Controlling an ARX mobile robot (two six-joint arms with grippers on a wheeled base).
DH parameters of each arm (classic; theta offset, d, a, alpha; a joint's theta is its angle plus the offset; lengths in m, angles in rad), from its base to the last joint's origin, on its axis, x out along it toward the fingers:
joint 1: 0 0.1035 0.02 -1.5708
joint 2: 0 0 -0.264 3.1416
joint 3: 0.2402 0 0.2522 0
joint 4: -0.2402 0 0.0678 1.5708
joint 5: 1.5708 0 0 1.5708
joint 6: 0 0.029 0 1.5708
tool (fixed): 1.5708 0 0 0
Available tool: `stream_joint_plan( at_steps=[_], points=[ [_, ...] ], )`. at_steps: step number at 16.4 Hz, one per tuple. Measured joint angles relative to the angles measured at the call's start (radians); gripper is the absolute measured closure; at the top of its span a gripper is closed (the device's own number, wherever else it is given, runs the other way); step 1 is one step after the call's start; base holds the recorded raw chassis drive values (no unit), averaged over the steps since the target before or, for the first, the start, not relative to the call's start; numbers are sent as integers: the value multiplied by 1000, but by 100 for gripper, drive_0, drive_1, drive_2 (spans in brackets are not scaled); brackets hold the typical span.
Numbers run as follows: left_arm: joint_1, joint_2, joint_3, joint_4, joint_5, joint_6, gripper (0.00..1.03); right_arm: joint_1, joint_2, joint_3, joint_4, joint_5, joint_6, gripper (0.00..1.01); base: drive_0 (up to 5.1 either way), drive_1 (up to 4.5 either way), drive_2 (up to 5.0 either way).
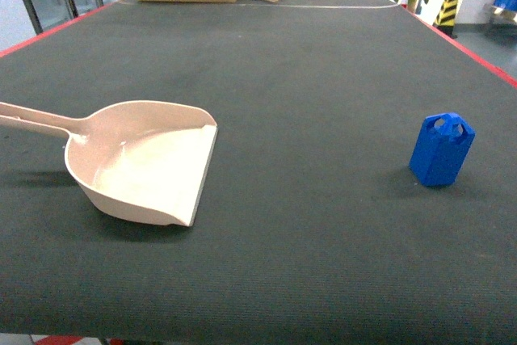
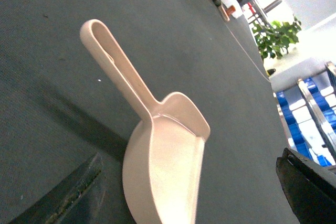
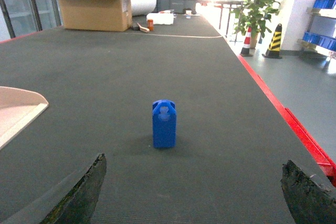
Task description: Place part in tray to right shelf
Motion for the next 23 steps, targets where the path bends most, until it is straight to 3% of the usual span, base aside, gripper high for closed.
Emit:
stream_joint_plan(
  at_steps=[3,6,10,15,18,20,22,23],
  points=[
    [26,320,171,74,27,-106,5,0,0,0,0,0,0,3,0,0,0],
    [29,497,303,145,64,-168,5,0,0,0,0,0,0,3,0,0,0],
    [13,594,427,123,69,-213,5,0,0,0,0,0,0,3,0,0,0],
    [6,680,530,109,39,-232,5,0,0,0,0,0,0,3,0,0,0],
    [0,725,555,119,31,-274,5,0,0,0,0,0,0,3,0,0,0],
    [-6,744,578,130,42,-286,22,0,0,0,0,0,0,3,0,0,0],
    [-11,758,579,161,46,-291,30,0,0,0,0,0,0,3,0,0,0],
    [-16,772,582,164,55,-297,41,0,0,0,0,0,0,3,0,0,0]
  ],
)
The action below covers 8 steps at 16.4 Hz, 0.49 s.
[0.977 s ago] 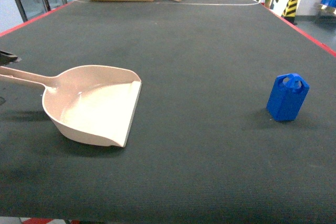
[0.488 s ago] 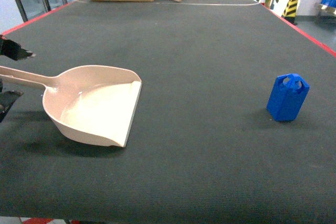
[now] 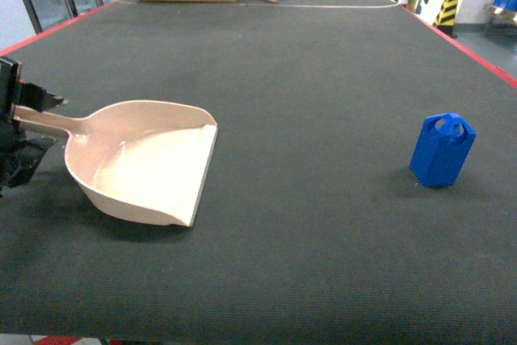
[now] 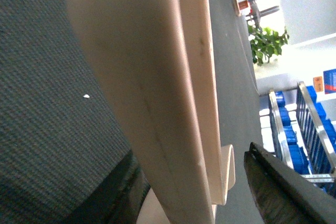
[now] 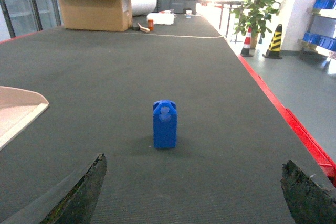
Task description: Place part in tray to right shelf
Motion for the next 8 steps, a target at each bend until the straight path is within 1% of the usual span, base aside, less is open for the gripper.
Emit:
stream_joint_plan(
  at_steps=[1,2,3,4,5,6,7,8],
  points=[
    [-7,14,-4,33,30,-2,53,0,0,0,0,0,0,3,0,0,0],
    [-3,19,-2,47,45,-3,65,0,0,0,0,0,0,3,0,0,0],
    [8,27,17,45,72,-24,77,0,0,0,0,0,0,3,0,0,0],
    [14,31,21,73,83,-44,82,0,0,0,0,0,0,3,0,0,0],
    [14,22,-5,140,91,-65,83,0,0,0,0,0,0,3,0,0,0],
    [11,2,-51,179,100,-80,84,0,0,0,0,0,0,3,0,0,0],
    [9,-28,-110,233,111,-83,85,0,0,0,0,0,0,3,0,0,0],
    [-5,-63,-160,273,113,-103,85,0,0,0,0,0,0,3,0,0,0]
  ],
)
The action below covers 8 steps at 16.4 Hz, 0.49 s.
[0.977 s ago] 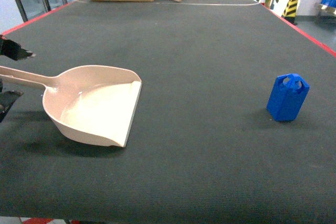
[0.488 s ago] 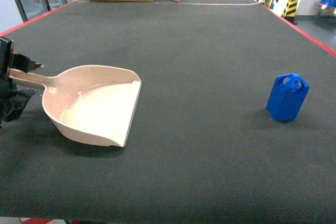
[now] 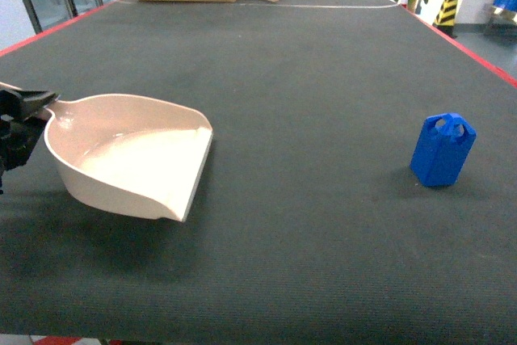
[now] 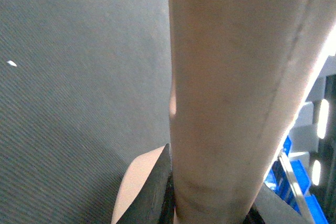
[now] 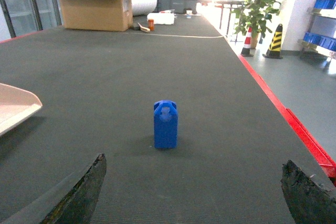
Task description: Place part in tray to right shelf
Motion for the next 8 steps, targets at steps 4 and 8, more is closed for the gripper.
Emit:
stream_joint_plan(
  at_steps=[4,8],
  points=[
    [-196,-249,-187,11,27,-30,85,0,0,0,0,0,0,3,0,0,0],
    [-430,-304,-251,6,-83,-56,85,0,0,0,0,0,0,3,0,0,0]
  ],
)
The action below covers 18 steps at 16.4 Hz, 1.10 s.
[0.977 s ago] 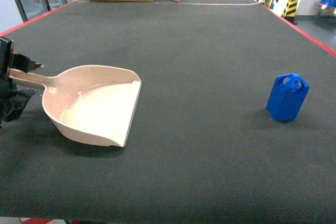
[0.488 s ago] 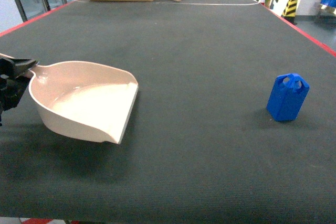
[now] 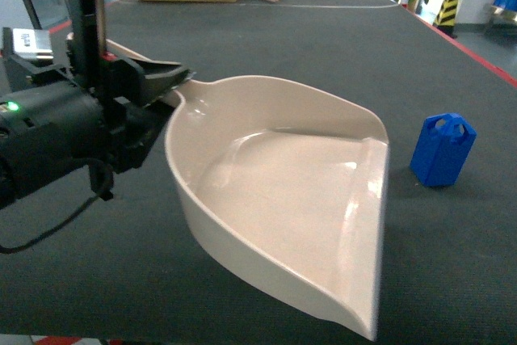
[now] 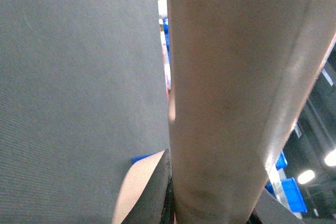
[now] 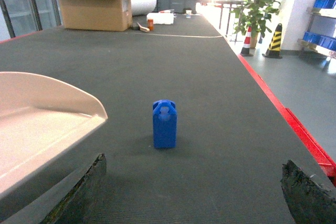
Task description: Place part in tray to right shelf
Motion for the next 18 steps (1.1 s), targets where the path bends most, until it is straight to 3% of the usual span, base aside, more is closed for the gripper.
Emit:
stream_joint_plan(
  at_steps=[6,18],
  points=[
    [-52,-7,-6,0,-74,-39,85,0,0,0,0,0,0,3,0,0,0],
    [-59,-18,-8,1,-84,-45,85,0,0,0,0,0,0,3,0,0,0]
  ],
)
